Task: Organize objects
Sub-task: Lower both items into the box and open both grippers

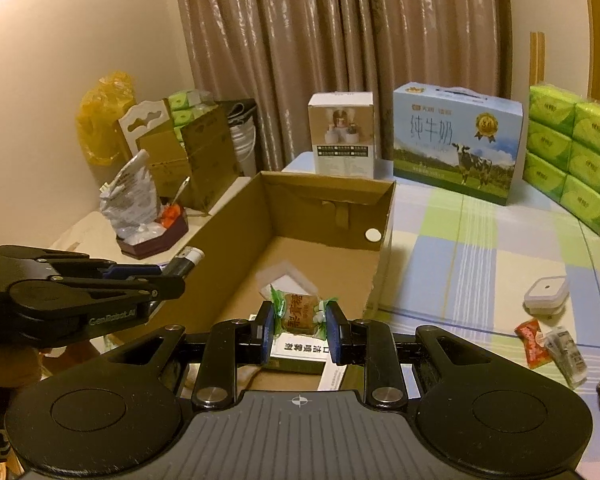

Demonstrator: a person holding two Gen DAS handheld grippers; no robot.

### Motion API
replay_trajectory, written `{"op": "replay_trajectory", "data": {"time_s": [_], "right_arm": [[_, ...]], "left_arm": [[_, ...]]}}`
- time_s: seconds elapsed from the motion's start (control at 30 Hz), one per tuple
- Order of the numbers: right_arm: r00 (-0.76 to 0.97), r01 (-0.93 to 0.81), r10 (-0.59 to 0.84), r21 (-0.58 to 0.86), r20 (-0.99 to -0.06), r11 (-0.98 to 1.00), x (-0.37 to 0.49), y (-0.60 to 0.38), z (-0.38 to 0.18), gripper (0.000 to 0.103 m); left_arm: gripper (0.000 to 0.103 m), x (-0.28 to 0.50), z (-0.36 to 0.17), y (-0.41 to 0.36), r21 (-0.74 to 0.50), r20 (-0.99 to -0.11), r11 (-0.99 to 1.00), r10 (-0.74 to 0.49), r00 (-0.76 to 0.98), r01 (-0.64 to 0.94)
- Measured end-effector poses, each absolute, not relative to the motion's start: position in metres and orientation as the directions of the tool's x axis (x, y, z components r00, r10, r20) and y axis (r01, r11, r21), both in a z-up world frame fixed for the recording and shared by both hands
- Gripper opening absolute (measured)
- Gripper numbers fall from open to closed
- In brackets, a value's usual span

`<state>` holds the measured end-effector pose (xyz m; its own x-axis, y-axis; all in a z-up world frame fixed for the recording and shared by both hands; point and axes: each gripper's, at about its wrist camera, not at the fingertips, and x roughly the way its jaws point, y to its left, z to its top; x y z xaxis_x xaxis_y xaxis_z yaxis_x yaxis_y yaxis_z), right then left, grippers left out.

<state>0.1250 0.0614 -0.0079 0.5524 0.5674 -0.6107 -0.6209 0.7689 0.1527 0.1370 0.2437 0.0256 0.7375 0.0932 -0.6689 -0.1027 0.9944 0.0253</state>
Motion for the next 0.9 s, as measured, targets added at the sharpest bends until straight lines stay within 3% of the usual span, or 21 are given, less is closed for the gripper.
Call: {"op": "replay_trajectory", "data": {"time_s": [0.63,0.7,0.73,0.9], "right_arm": [[0.519,-0.62,0.608,0.225,-0.6,0.752,0.139,0.077,-0.015,0.024],[0.511,-0.619,0.64,0.271,-0.573,0.737,0.145,0.077,-0.016,0.037],[0.508,-0.609,0.654,0.303,-0.56,0.733,0.148,0.074,-0.016,0.049],[0.536,-0.578,0.642,0.317,-0.548,0.752,0.151,0.06,-0.01,0.052]], "left_arm": [[0.025,0.119,0.019,0.267,-0.004,-0.67,0.984,0.129,0.731,-0.177],[0.026,0.116,0.02,0.268,-0.008,-0.665,0.983,0.133,0.735,-0.184],[0.028,0.115,0.021,0.269,-0.011,-0.662,0.982,0.135,0.738,-0.188],[0.028,0.108,0.024,0.269,-0.018,-0.652,0.98,0.14,0.745,-0.2]]}}
